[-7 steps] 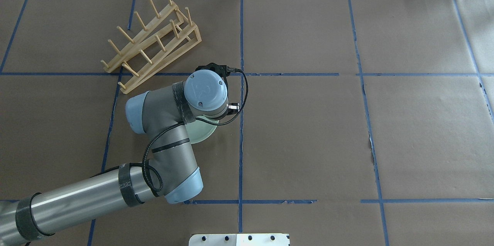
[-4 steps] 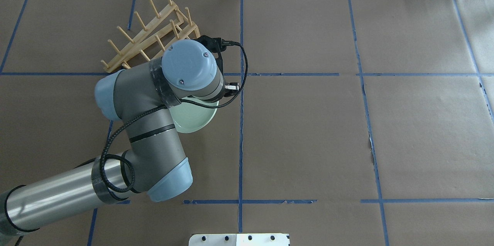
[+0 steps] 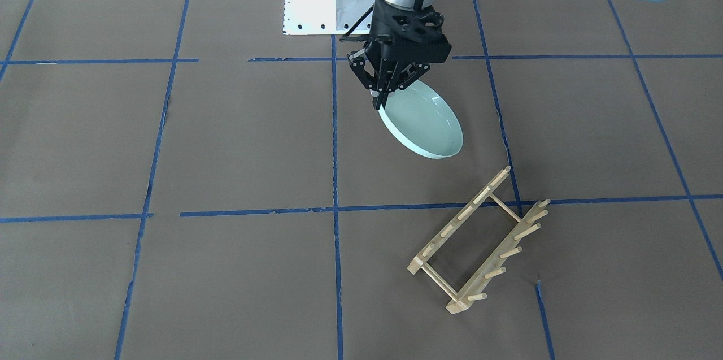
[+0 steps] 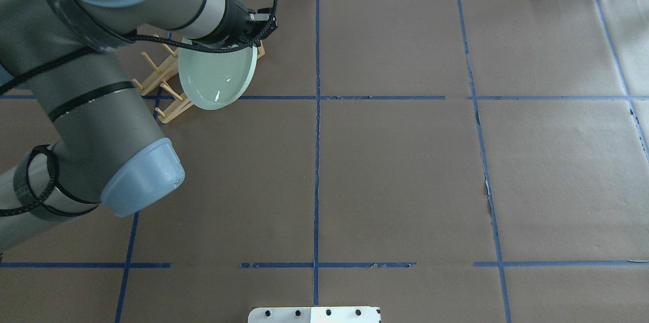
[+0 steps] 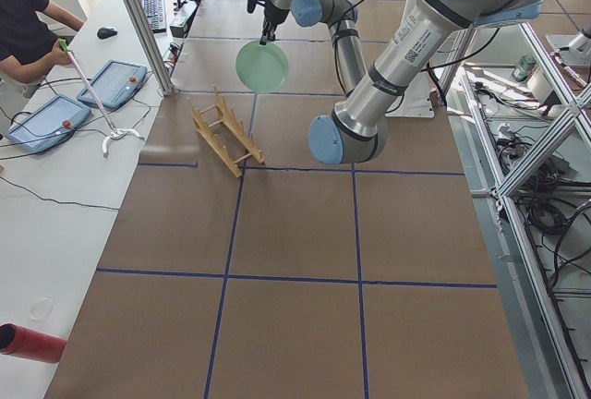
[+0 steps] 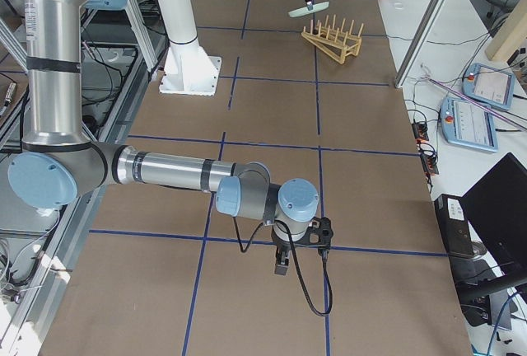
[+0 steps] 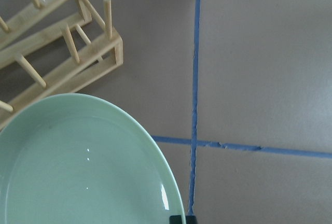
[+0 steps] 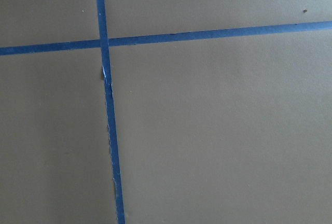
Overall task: Place plate on rack
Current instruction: 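Lift the plate with the left gripper and tilt it upright above the rack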
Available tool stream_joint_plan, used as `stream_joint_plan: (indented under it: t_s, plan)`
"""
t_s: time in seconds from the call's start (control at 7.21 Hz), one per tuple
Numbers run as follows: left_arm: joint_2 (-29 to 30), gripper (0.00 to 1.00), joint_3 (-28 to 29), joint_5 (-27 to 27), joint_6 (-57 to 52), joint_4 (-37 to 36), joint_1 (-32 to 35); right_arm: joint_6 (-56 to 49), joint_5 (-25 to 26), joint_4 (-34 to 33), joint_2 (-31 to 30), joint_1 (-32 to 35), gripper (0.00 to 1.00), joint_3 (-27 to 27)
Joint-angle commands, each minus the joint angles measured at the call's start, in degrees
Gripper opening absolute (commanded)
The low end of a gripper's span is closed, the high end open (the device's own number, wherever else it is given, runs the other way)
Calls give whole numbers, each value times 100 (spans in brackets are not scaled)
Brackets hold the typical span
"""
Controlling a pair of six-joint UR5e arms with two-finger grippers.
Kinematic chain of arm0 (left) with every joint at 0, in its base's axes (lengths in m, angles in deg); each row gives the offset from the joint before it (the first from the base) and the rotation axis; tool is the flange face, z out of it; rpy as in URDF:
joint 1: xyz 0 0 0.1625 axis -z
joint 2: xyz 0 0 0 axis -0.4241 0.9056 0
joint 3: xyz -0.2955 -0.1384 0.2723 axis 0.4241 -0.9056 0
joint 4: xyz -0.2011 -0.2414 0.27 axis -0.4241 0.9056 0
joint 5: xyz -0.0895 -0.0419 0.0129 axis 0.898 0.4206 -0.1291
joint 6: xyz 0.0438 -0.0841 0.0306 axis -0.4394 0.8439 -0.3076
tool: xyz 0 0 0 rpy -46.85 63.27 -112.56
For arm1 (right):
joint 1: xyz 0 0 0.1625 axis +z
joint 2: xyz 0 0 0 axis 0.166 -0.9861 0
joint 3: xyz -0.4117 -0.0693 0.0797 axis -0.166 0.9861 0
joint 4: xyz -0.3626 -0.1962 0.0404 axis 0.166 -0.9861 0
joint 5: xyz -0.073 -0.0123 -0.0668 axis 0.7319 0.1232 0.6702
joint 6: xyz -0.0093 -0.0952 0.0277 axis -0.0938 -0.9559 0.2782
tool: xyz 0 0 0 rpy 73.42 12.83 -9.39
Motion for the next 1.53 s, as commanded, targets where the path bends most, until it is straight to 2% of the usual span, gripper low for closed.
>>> stream_joint_plan:
  t_s: [0.0,0.28,0.69,0.97,1.11,1.39]
  plan:
    - [-225,0,208,42,708,1455,756,6,0,0,0,0,100,0]
    - [-716,0,744,24,1799,3686,1075,-3,0,0,0,0,100,0]
    - [-1122,0,1053,-89,3013,5318,1252,6,0,0,0,0,100,0]
    - [-1429,0,1579,-571,3673,6775,1208,6,0,0,0,0,100,0]
    - [-1439,0,1825,-713,3833,7148,1190,6,0,0,0,0,100,0]
    - [-1352,0,2143,-1213,4140,7160,1120,6,0,0,0,0,100,0]
